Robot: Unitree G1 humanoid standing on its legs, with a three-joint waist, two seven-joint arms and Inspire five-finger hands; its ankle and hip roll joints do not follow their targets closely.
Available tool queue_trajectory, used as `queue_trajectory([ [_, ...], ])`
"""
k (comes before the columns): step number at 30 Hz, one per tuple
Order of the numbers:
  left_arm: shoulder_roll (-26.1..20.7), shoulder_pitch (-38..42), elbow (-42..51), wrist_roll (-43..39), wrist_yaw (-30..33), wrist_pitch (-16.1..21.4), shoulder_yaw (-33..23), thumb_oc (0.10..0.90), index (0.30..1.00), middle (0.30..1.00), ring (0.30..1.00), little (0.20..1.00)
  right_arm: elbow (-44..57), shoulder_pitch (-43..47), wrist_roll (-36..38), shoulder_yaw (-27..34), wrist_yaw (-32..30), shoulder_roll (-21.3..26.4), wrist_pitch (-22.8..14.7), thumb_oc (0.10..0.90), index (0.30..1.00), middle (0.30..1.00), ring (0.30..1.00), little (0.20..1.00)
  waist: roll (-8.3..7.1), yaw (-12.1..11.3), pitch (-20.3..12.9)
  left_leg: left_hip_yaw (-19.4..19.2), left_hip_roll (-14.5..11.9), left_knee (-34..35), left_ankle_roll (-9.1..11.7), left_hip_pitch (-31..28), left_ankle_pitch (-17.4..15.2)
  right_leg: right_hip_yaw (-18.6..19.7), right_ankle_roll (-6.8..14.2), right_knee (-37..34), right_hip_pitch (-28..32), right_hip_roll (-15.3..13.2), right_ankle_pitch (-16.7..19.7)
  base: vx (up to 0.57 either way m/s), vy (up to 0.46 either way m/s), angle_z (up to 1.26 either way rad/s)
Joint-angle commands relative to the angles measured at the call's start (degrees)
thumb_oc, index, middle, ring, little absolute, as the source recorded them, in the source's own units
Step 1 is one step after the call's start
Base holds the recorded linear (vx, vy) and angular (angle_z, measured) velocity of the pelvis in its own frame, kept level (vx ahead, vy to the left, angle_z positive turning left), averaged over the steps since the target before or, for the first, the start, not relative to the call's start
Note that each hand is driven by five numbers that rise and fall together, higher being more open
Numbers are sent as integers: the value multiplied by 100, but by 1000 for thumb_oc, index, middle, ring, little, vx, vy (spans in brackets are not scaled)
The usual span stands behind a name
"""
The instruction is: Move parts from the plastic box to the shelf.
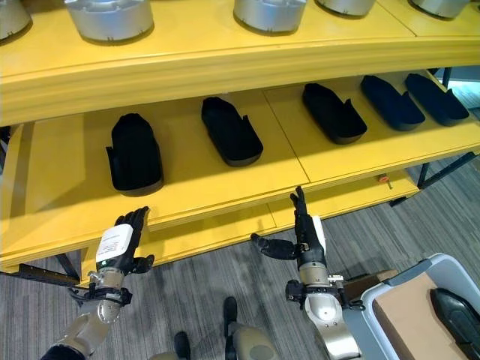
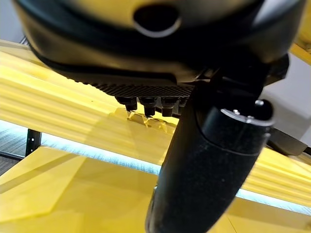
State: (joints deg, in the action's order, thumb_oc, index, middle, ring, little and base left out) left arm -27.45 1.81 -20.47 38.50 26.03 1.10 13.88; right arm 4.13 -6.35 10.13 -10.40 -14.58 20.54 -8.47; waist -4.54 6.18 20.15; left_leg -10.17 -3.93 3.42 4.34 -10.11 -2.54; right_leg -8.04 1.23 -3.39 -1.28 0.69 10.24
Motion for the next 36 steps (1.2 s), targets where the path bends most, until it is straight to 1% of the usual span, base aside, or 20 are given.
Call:
queue_trajectory([
  [1, 158, 889, -140, -105, 404, 99, 170, 900, 1000, 1000, 1000, 1000, 512, 468, -88, 227, -152, 135, -644, 900, 1000, 1000, 1000, 1000, 337, -42, -24, -114, 35, 158, 138, -377, 65, -72, 354, 654, -299, 116, -224, 0, 0, 0],
  [6, 219, 996, -327, -181, 441, 53, 198, 900, 1000, 1000, 1000, 1000, 511, 467, -83, 207, -157, 157, -659, 900, 1000, 1000, 1000, 1000, 329, -23, -32, -126, 36, 158, 138, -386, 59, -58, 353, 659, -303, 113, -216, 0, 0, 0],
  [15, 350, 1448, -1121, -499, 616, -100, 160, 900, 1000, 1000, 1000, 1000, 494, 451, -29, 176, -162, 216, -689, 900, 1000, 1000, 1000, 1000, 314, 65, -53, -175, 36, 158, 147, -422, 53, -35, 356, 666, -311, 118, -205, 1, 1, 0],
  [22, 403, 1611, -1577, -708, 706, -162, 118, 900, 1000, 1000, 1000, 1000, 532, 393, 4, 162, -176, 237, -743, 900, 1000, 1000, 1000, 1000, 288, 104, -54, -196, 36, 158, 155, -438, 68, -37, 359, 682, -313, 105, -199, 2, 1, -1],
  [27, 326, 1846, -1816, -763, 770, -222, 88, 900, 1000, 1000, 1000, 1000, 544, 378, 3, 132, -165, 288, -759, 900, 1000, 1000, 1000, 1000, 289, 136, -28, -211, 38, 158, 162, -456, 74, -37, 360, 698, -321, 105, -203, 0, 0, 0],
  [36, 266, 2124, -2114, -691, 760, -218, 253, 900, 1000, 1000, 1000, 1000, 567, 352, 17, 126, -147, 353, -803, 900, 1000, 1000, 1000, 1000, 287, 201, -13, -229, 50, 158, 163, -485, 65, -23, 368, 723, -342, 107, -200, 0, 0, 0],
])
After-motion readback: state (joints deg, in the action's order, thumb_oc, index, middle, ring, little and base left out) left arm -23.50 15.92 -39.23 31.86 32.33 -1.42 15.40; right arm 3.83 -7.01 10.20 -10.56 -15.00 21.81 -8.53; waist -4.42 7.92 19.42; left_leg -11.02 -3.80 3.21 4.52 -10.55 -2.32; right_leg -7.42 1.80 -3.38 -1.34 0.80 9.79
